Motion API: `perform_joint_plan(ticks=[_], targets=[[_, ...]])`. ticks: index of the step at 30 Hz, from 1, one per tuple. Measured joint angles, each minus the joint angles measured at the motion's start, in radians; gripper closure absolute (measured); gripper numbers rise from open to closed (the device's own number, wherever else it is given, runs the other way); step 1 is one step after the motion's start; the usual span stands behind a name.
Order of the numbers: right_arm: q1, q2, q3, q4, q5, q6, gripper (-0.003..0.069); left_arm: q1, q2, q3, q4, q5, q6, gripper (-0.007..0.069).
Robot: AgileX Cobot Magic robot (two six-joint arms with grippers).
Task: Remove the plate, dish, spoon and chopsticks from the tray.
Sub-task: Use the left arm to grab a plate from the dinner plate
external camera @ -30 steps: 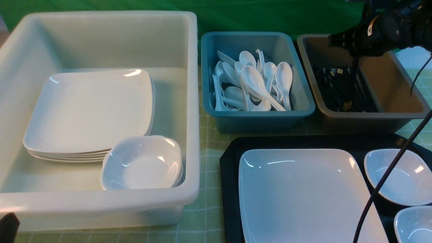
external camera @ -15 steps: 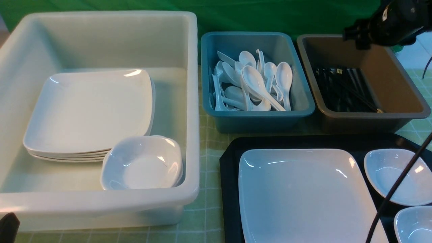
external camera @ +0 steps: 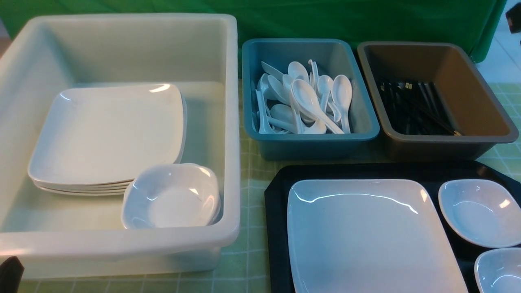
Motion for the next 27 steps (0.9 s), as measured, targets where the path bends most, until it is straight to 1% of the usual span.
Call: perform_joint_plan(ticks=[3,6,8,9,10,15,17,21,22,24,25,27], targets=[[0.0,-0.129,0.157,0.04,0.003,-0.011,0.0646,0.0,0.0,0.0,0.0,0.0,0.0,0.0402],[0.0,-0.208,0.269,0.049,0.006,-0.012,0.0643,0.0,0.0,0.0,0.0,0.0,0.0,0.0402],[0.0,-0.31,0.433,0.054,0.006,-0.012,0.063,0.0,0.0,0.0,0.0,0.0,0.0,0.0402],[0.0,-0.31,0.433,0.054,0.006,-0.012,0.0629,0.0,0.0,0.0,0.0,0.0,0.0,0.0402],[0.0,-0.379,0.551,0.057,0.006,-0.011,0.0615,0.0,0.0,0.0,0.0,0.0,0.0,0.0402],[0.0,-0.49,0.775,0.076,-0.012,-0.009,0.0581,0.0,0.0,0.0,0.0,0.0,0.0,0.0402],[0.0,-0.526,0.891,0.101,-0.051,-0.009,0.0555,0.0,0.0,0.0,0.0,0.0,0.0,0.0402],[0.0,-0.531,0.977,0.142,-0.111,-0.019,0.0503,0.0,0.0,0.0,0.0,0.0,0.0,0.0402],[0.0,-0.525,0.985,0.153,-0.124,-0.03,0.0482,0.0,0.0,0.0,0.0,0.0,0.0,0.0402],[0.0,-0.5,0.991,0.181,-0.161,-0.077,0.041,0.0,0.0,0.0,0.0,0.0,0.0,0.0402],[0.0,-0.494,0.991,0.185,-0.165,-0.091,0.0404,0.0,0.0,0.0,0.0,0.0,0.0,0.0402],[0.0,-0.457,0.993,0.206,-0.194,-0.13,0.0353,0.0,0.0,0.0,0.0,0.0,0.0,0.0402]])
